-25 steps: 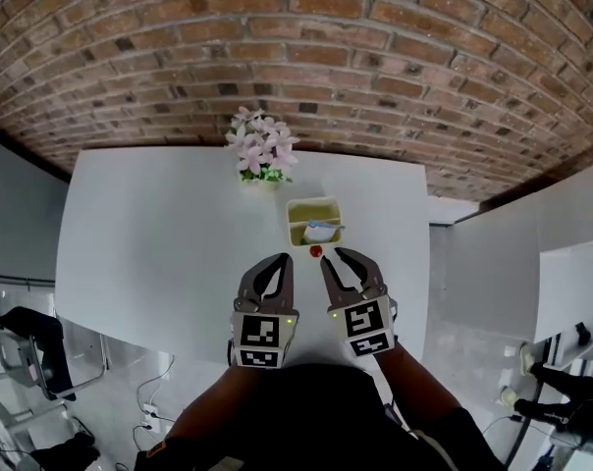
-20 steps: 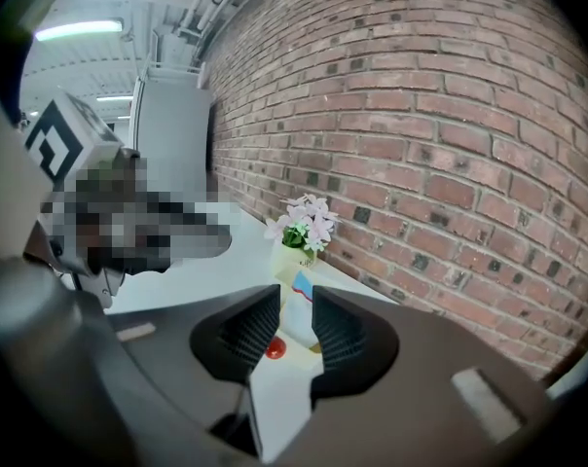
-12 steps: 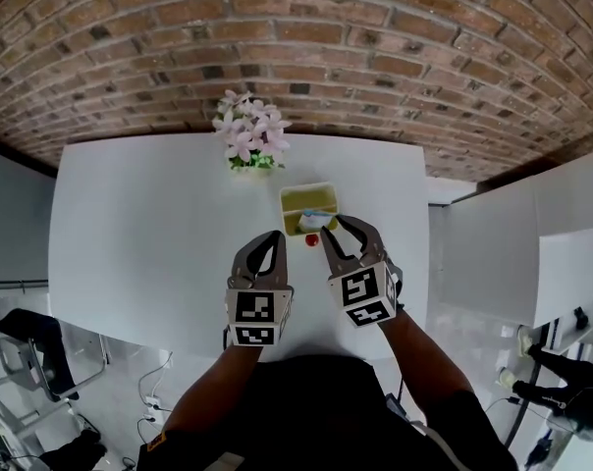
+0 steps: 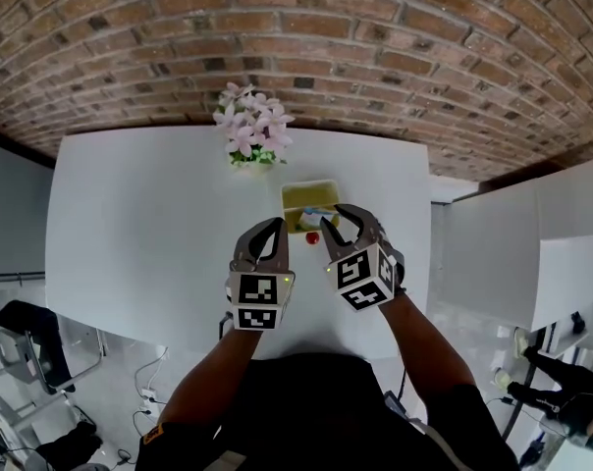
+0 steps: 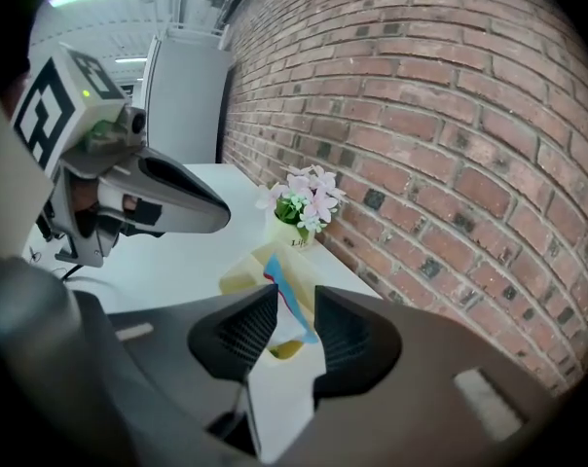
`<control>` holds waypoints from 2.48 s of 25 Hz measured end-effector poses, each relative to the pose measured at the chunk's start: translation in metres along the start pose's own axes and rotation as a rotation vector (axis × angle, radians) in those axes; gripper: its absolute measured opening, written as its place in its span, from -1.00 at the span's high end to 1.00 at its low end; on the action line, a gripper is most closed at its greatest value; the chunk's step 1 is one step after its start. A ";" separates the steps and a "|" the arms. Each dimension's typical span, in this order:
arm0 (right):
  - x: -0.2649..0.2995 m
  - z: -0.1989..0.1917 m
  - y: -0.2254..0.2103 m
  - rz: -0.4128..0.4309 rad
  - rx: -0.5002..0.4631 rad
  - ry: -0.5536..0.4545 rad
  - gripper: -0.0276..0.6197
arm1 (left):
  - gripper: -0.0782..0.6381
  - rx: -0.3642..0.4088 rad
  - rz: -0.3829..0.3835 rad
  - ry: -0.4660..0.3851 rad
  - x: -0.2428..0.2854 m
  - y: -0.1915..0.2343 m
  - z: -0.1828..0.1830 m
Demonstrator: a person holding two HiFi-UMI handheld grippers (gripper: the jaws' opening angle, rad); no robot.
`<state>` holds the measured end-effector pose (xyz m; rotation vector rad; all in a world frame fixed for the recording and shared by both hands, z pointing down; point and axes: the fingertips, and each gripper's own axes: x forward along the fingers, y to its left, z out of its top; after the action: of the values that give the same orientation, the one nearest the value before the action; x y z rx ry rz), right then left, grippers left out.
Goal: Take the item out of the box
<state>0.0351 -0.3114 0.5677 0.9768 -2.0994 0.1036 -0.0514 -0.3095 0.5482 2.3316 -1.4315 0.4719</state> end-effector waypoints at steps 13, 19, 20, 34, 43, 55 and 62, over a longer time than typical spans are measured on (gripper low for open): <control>0.013 -0.014 0.005 0.044 -0.074 0.086 0.71 | 0.76 -0.014 0.021 0.014 0.009 0.010 -0.003; 0.013 -0.020 0.009 0.042 -0.099 0.106 0.86 | 0.76 -0.015 0.026 0.009 0.008 0.008 -0.003; 0.013 -0.021 0.010 0.040 -0.107 0.107 0.90 | 0.76 -0.015 0.028 0.010 0.007 0.008 -0.003; -0.012 -0.010 0.008 -0.011 -0.080 0.067 0.91 | 0.77 -0.021 0.032 -0.027 -0.011 0.001 0.002; -0.048 0.007 0.006 -0.065 -0.011 -0.015 0.91 | 0.77 0.006 0.045 -0.063 -0.034 -0.013 0.012; -0.109 0.024 0.024 -0.081 0.104 -0.139 0.91 | 0.77 -0.008 0.079 -0.110 -0.078 -0.039 0.016; -0.143 0.021 0.048 -0.052 0.145 -0.206 0.91 | 0.77 -0.015 0.111 -0.146 -0.109 -0.058 0.020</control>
<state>0.0438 -0.1995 0.4654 1.1710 -2.2762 0.1355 -0.0446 -0.2098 0.4728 2.3247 -1.6323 0.3249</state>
